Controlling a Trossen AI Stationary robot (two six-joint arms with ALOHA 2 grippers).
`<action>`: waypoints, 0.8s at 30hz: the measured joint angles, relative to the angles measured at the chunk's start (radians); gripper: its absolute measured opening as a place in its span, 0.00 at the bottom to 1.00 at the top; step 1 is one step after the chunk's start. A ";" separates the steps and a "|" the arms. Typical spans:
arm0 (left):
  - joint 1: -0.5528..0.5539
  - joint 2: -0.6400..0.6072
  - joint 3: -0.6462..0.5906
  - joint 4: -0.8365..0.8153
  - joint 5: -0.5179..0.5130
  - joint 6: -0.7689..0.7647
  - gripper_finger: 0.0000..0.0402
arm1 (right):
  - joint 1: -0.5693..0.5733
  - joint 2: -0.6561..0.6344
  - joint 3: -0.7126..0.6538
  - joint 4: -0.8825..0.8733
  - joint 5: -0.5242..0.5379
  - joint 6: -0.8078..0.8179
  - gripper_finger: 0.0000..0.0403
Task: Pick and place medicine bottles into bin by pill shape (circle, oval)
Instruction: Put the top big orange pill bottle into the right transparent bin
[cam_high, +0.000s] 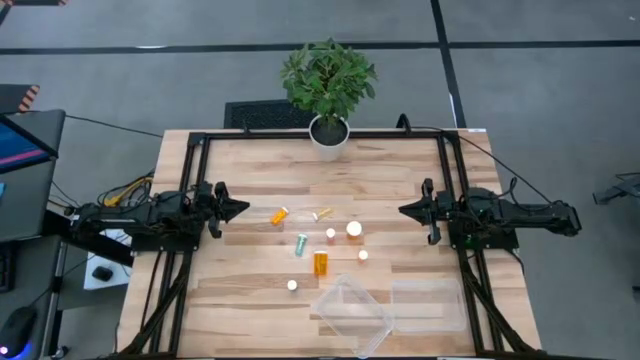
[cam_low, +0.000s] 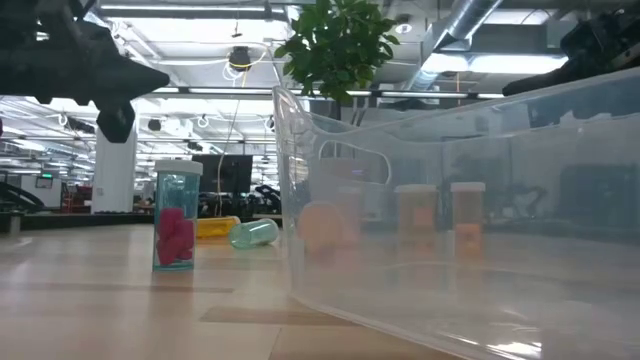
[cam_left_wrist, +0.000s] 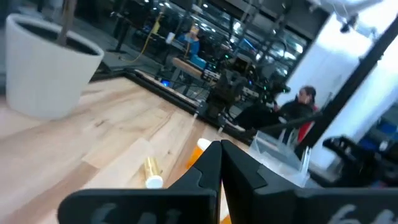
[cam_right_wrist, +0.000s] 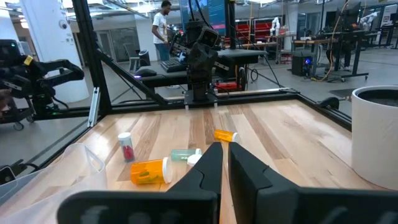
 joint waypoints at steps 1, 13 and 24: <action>0.000 0.000 0.000 0.001 -0.003 -0.031 0.00 | 0.000 0.000 0.000 0.000 0.000 0.000 0.10; 0.000 0.000 0.000 0.064 -0.211 -0.161 0.00 | 0.001 -0.003 0.000 0.136 -0.001 0.216 0.10; 0.000 0.001 0.024 0.283 -0.326 -0.231 0.23 | -0.004 -0.002 0.011 0.443 0.050 0.420 0.10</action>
